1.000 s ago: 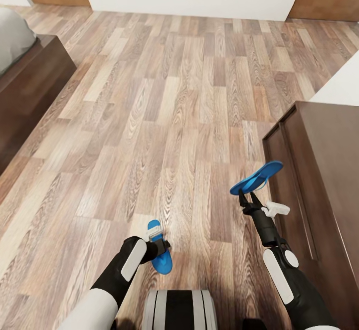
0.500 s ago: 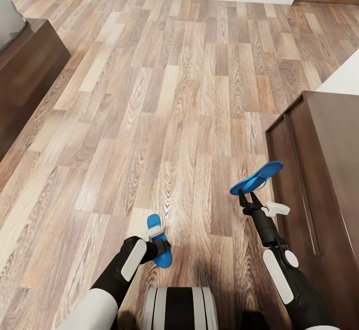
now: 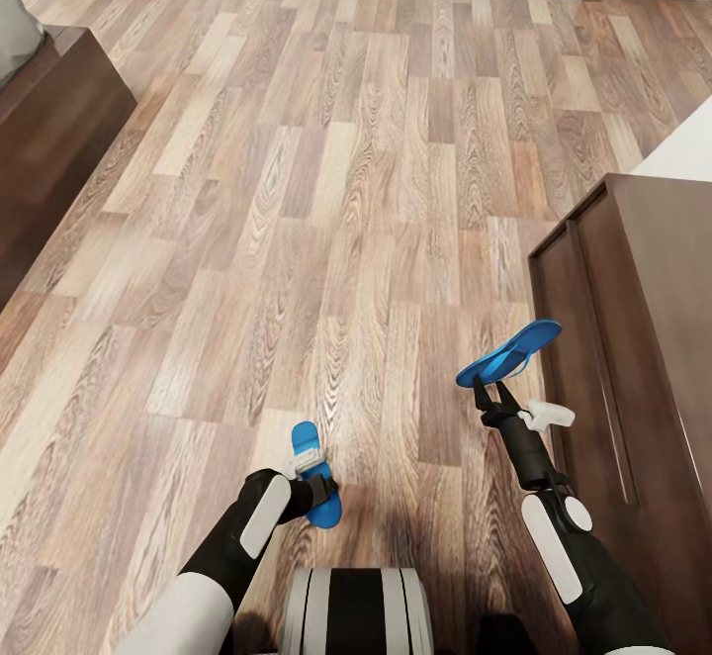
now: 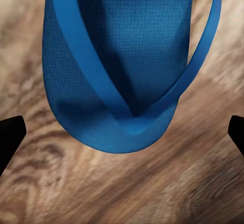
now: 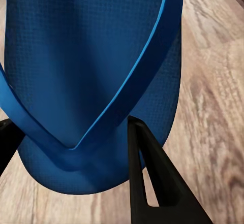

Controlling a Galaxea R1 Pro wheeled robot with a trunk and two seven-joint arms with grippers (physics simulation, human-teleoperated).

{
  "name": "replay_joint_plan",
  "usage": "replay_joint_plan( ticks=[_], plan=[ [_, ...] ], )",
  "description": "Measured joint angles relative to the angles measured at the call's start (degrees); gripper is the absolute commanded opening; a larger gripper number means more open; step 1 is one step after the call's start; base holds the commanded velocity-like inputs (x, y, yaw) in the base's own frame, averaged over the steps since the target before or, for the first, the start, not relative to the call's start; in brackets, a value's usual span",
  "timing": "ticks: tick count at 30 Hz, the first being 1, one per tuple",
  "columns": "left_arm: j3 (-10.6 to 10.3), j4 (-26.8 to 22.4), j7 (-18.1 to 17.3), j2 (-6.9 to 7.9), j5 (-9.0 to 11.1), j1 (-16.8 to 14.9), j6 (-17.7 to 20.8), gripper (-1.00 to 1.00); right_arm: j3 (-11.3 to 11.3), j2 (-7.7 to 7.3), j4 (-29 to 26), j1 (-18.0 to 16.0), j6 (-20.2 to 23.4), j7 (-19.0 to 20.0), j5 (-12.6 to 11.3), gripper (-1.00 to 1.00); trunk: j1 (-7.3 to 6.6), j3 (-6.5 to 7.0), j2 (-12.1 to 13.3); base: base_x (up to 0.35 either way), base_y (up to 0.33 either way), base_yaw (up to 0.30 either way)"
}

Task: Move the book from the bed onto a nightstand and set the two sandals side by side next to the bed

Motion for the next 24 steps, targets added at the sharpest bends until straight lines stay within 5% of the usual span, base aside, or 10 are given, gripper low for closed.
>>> replay_joint_plan(
  ticks=[24],
  plan=[
    [0.0, 0.0, -0.1, 0.00, 0.1, 0.0, -0.1, 1.00, 0.0, 0.00, 0.0, 0.0, 0.0, 0.0, 0.0, -1.00, -0.01, 0.00, 0.0, 0.057, -0.013, 0.000]
  ],
)
